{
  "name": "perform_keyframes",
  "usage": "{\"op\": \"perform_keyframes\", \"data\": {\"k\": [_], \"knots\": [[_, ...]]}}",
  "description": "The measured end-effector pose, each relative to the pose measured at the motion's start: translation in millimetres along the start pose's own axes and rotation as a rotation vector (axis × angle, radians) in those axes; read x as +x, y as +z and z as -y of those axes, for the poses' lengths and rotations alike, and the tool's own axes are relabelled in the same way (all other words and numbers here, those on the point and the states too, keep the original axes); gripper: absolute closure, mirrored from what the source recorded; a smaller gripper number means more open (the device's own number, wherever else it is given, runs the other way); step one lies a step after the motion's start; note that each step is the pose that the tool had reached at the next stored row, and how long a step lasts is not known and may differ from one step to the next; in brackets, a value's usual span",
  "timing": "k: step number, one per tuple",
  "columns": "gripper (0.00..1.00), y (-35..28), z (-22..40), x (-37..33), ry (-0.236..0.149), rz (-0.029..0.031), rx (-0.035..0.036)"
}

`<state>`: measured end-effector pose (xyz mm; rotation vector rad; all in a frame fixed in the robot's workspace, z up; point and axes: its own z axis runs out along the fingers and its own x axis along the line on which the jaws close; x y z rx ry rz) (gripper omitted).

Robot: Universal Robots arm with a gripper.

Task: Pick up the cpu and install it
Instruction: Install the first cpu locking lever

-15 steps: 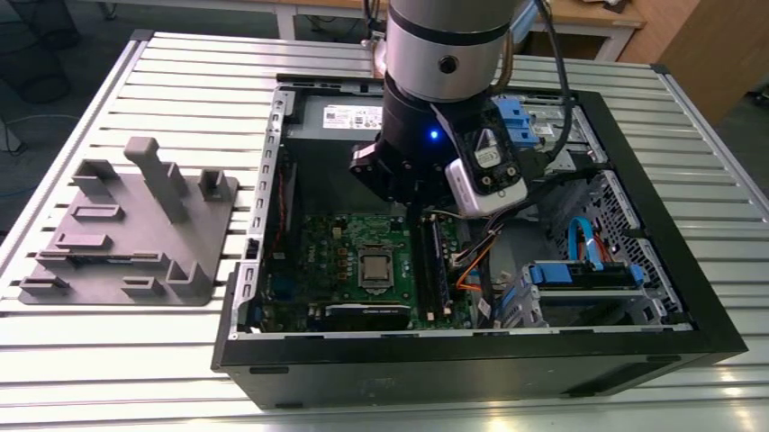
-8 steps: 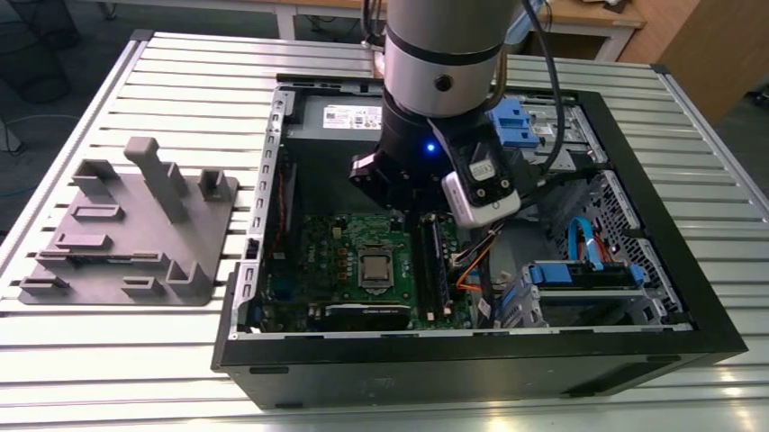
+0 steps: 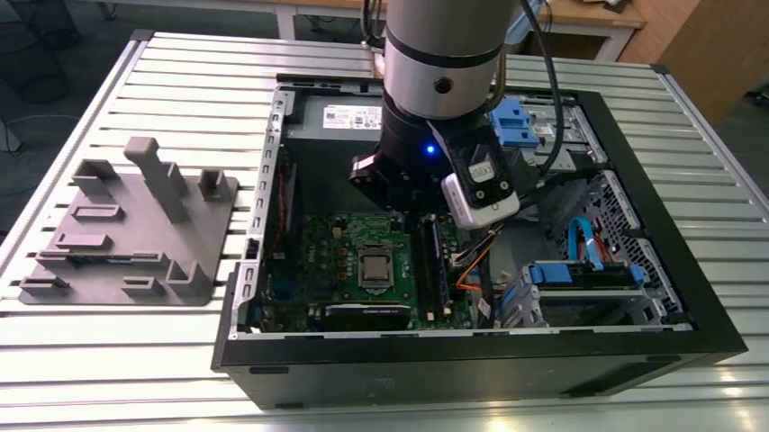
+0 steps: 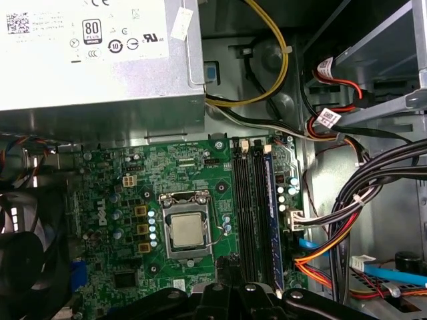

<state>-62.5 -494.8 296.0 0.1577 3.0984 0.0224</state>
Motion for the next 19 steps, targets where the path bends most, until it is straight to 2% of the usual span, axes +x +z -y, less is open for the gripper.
{"op": "perform_keyframes", "data": {"k": [5, 9, 13, 19], "knots": [[0.89, 0.2, 0.0, 0.0, 0.0, 0.0, -0.0001], [0.89, 3.2, 0.0, 0.0, 0.0, 0.0, -0.0001], [0.89, 8.0, 0.1, 0.1, 0.0, 0.0, 0.0], [0.89, 18.9, 0.2, 0.5, 0.0, 0.0, 0.0]]}}
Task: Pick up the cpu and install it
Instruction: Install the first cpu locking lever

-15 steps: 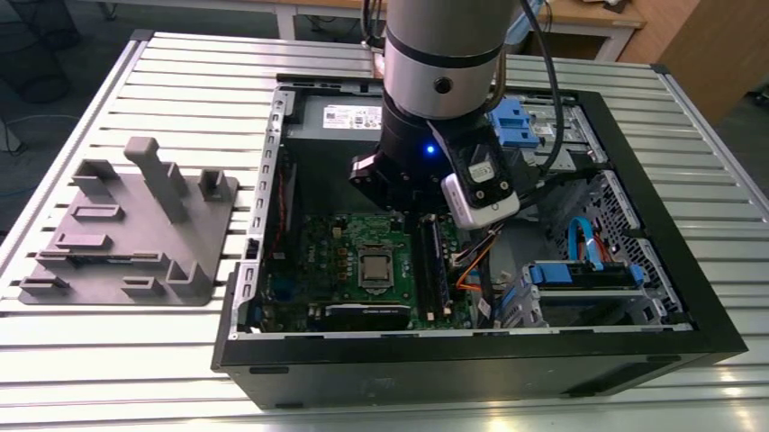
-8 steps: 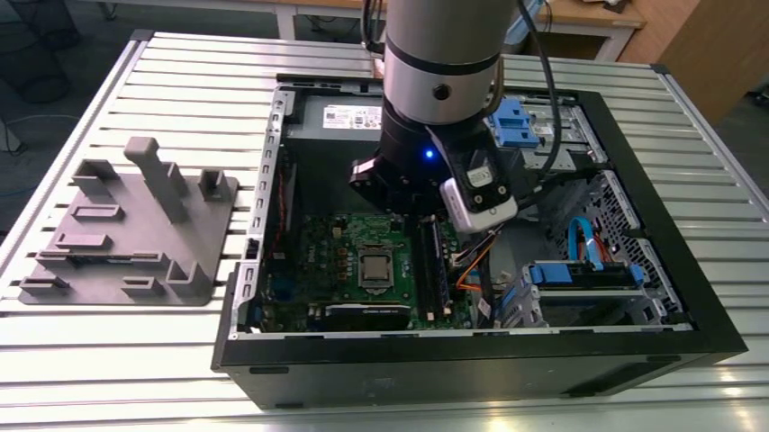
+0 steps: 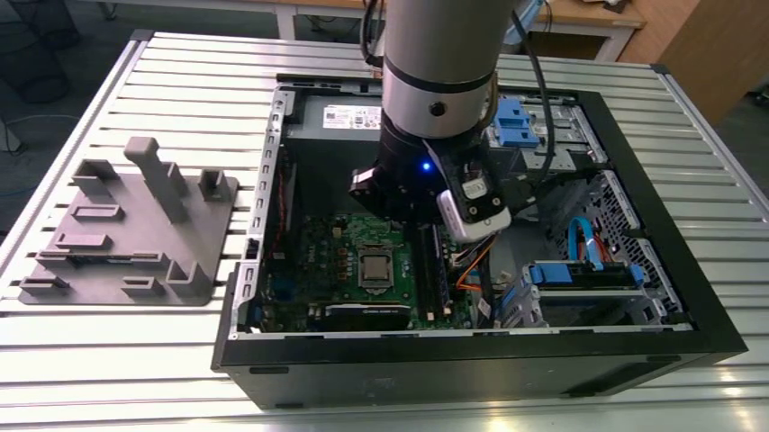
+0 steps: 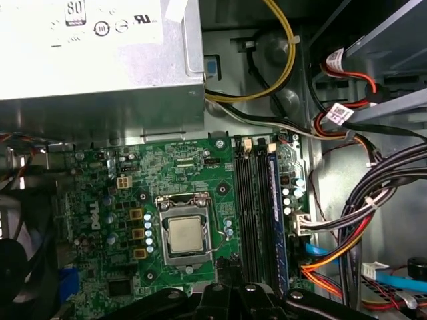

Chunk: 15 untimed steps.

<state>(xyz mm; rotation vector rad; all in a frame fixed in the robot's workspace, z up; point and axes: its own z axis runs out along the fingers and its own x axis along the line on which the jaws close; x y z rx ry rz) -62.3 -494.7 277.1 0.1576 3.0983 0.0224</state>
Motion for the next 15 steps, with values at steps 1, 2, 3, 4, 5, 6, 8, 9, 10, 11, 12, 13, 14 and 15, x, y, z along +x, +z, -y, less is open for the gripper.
{"op": "perform_keyframes", "data": {"k": [1, 2, 3, 4, 5, 6, 8, 9, 10, 11, 12, 13, 14, 15], "knots": [[0.89, 1.8, -0.4, 0.1, 0.0, 0.0, 0.0001], [0.89, 3.6, -1.1, 0.3, 0.0, 0.0, 0.0001], [0.89, 10.5, -5.2, 1.0, 0.001, 0.0, 0.0002], [0.89, 13.4, -9.2, 1.5, 0.001, 0.0, 0.0005], [0.89, 14.2, -10.8, 1.7, 0.002, 0.0, 0.0006], [0.89, 14.9, -11.7, 1.8, 0.002, 0.0001, 0.0005], [0.89, 17.3, -12.0, 1.9, 0.002, 0.0001, 0.0004], [0.89, 19.0, -12.2, 2.0, 0.003, 0.0, 0.0007], [0.89, 20.9, -12.5, 2.2, 0.004, 0.0001, 0.0009], [0.89, 22.7, -13.2, 2.4, 0.005, 0.0002, 0.0012], [0.89, 24.2, -14.4, 2.5, 0.006, 0.0001, 0.0019], [0.89, 25.4, -15.6, 2.7, 0.006, 0.0002, 0.0021], [0.89, 27.0, -16.7, 2.8, 0.007, 0.0003, 0.0021], [0.89, 28.7, -17.3, 2.9, 0.007, 0.0004, 0.0025]]}}
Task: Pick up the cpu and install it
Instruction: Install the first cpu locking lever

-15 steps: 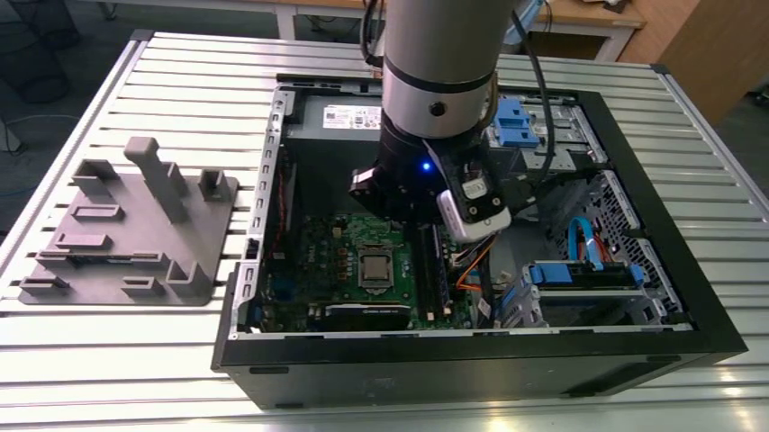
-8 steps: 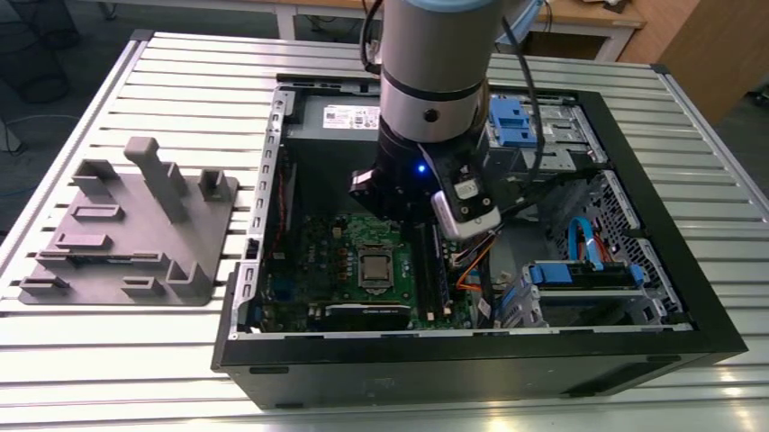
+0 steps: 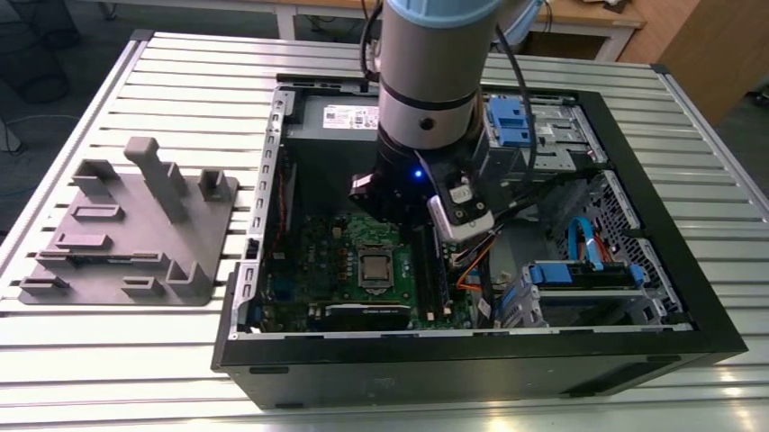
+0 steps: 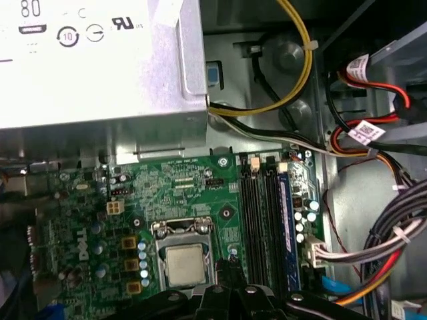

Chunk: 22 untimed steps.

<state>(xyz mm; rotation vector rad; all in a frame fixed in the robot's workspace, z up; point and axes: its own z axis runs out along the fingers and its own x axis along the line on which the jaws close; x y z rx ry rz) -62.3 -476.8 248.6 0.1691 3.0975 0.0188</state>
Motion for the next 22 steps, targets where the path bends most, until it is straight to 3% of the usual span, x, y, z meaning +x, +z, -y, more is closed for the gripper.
{"op": "perform_keyframes", "data": {"k": [5, 10, 22], "knots": [[0.89, 8.2, -0.8, 0.7, 0.003, 0.0003, 0.0038], [0.89, 11.9, -0.7, 1.3, 0.003, 0.0007, 0.0066], [0.89, 20.3, -0.4, 3.0, 0.0, 0.0028, 0.0273]]}}
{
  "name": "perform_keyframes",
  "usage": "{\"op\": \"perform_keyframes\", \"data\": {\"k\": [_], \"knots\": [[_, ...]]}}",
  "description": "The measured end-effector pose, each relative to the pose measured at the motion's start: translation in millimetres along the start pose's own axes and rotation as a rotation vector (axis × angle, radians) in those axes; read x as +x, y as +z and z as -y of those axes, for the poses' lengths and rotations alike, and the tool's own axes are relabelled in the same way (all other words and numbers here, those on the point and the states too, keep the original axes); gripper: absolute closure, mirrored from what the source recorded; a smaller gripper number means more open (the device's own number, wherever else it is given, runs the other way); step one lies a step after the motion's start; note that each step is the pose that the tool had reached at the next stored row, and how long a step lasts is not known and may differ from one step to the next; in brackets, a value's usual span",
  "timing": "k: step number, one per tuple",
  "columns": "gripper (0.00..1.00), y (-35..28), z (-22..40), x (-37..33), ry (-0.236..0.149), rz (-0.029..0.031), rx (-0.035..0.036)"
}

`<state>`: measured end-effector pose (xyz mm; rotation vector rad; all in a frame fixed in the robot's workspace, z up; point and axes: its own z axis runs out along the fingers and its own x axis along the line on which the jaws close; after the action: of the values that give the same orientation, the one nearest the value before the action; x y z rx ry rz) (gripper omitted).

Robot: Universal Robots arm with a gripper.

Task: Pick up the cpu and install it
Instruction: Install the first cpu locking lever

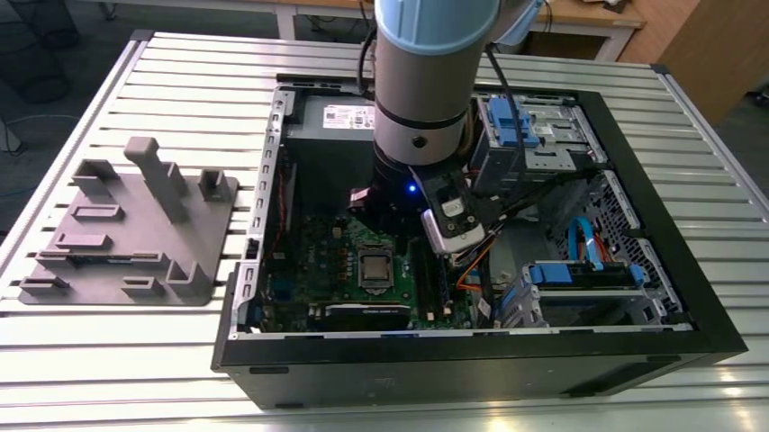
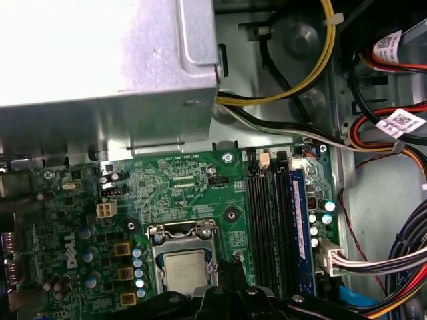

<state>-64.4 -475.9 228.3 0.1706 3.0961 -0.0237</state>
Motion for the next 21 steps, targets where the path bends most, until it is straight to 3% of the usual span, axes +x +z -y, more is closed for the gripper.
{"op": "perform_keyframes", "data": {"k": [14, 21], "knots": [[0.89, 0.2, -0.2, -1.8, -0.002, 0.0002, 0.0005], [0.89, 0.9, -0.2, -1.8, -0.02, 0.0005, -0.0003]]}}
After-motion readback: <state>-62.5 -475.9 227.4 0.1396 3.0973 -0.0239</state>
